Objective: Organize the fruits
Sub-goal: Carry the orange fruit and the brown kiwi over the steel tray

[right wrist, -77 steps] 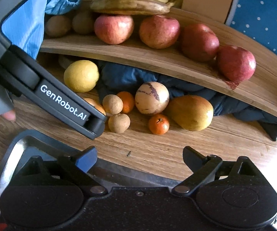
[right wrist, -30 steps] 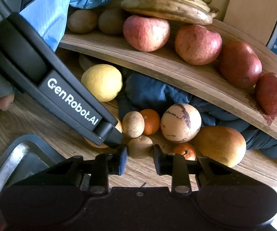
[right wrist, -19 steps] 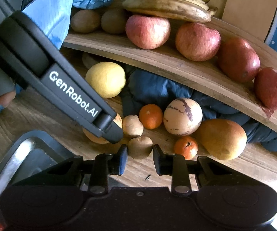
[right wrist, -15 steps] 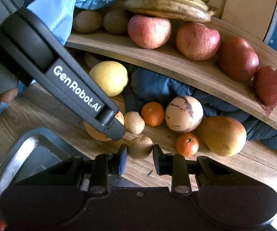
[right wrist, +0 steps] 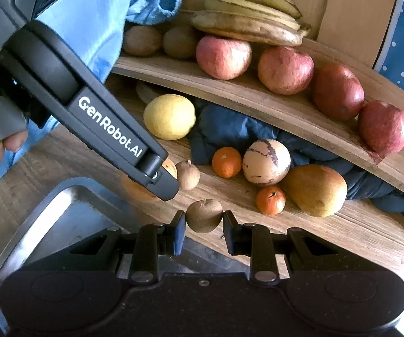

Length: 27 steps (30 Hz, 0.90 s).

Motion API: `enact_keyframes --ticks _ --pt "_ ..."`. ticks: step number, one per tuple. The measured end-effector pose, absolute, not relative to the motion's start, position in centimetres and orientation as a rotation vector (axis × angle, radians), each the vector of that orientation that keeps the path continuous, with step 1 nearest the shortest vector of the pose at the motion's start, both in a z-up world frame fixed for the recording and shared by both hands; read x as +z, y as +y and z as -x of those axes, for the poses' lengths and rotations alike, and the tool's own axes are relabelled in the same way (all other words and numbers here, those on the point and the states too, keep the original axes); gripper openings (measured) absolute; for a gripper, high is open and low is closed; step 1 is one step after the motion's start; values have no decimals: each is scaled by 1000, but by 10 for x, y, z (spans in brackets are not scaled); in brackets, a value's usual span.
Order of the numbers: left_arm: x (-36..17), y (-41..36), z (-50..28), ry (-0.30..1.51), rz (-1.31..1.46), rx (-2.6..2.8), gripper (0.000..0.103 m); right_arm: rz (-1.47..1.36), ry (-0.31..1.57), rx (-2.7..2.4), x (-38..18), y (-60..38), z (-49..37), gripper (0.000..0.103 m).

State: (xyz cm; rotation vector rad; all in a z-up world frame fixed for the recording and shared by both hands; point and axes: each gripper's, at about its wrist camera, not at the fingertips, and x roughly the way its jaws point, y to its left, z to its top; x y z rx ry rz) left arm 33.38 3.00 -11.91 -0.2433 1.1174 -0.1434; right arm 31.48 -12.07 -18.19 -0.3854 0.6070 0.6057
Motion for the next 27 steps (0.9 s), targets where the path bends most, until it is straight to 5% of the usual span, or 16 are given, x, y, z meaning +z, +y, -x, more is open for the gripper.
enact_keyframes --ticks 27 --pt "-127 21 -232 1083 345 21 52 462 596 781 -193 -140 -232 30"
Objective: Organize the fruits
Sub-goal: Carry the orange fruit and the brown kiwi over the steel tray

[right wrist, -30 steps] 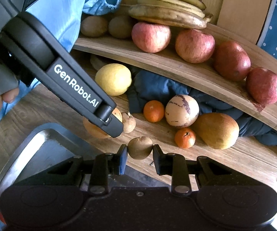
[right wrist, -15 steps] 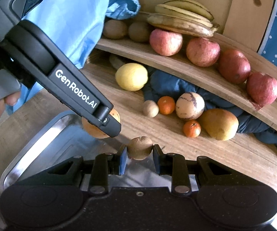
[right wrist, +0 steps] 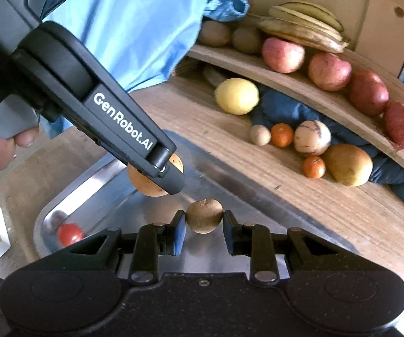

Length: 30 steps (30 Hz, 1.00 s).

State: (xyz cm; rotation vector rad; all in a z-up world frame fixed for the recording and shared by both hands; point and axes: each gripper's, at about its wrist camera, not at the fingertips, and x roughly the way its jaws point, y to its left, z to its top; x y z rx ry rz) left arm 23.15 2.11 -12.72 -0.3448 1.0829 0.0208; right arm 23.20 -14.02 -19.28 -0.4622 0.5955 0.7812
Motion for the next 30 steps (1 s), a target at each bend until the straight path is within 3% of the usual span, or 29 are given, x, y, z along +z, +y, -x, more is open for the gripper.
enact_keyframes --ticks 30 --pt "-139 28 -184 1102 377 128 52 497 659 944 -210 -128 -190 30"
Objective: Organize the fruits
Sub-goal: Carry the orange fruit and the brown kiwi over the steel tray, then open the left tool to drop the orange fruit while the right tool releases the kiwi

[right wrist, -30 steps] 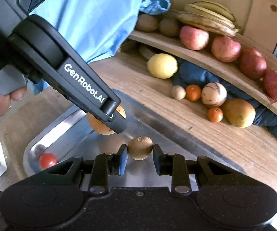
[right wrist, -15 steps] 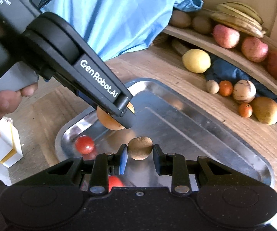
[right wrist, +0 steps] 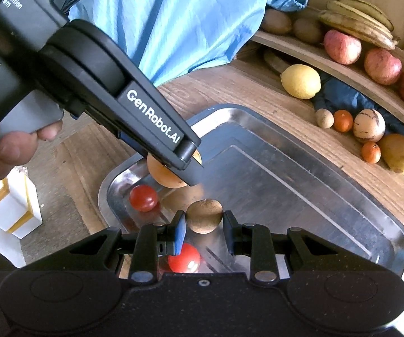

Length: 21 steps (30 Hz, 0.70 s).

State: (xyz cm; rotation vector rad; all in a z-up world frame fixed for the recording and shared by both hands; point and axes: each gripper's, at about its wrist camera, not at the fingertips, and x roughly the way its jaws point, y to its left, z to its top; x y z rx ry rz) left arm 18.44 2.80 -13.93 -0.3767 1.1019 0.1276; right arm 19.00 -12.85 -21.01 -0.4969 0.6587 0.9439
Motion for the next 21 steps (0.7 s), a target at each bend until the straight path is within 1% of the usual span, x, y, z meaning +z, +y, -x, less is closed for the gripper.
enact_keyframes --ticks 21 --pt "-140 25 -183 1105 369 133 52 491 672 932 -211 -130 -192 31"
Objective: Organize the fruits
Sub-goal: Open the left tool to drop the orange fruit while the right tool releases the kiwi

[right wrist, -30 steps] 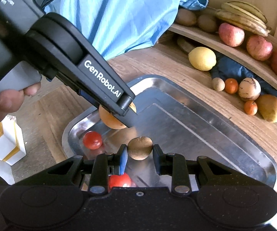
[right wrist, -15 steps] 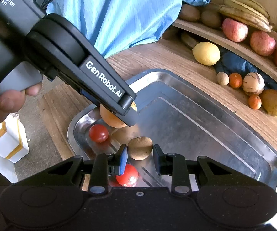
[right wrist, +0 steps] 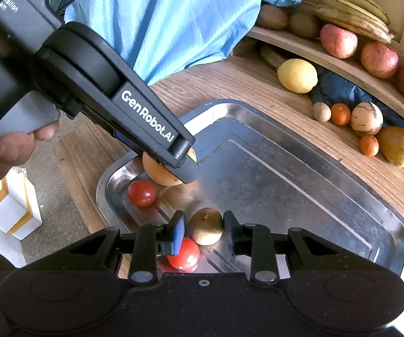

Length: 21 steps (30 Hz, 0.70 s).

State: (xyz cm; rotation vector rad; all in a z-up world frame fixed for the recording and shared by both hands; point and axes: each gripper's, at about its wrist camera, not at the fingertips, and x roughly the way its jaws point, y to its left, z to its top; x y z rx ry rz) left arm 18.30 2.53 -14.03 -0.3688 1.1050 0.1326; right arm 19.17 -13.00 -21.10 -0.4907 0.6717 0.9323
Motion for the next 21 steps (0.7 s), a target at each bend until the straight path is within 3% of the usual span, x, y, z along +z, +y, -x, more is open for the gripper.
enact_keyframes --ticks 11,21 --pt "-132 23 -176 1084 357 128 54 468 661 911 -207 -136 -188 45" --pt "-116 14 -162 1066 326 140 77 414 641 888 -196 -152 -183 66"
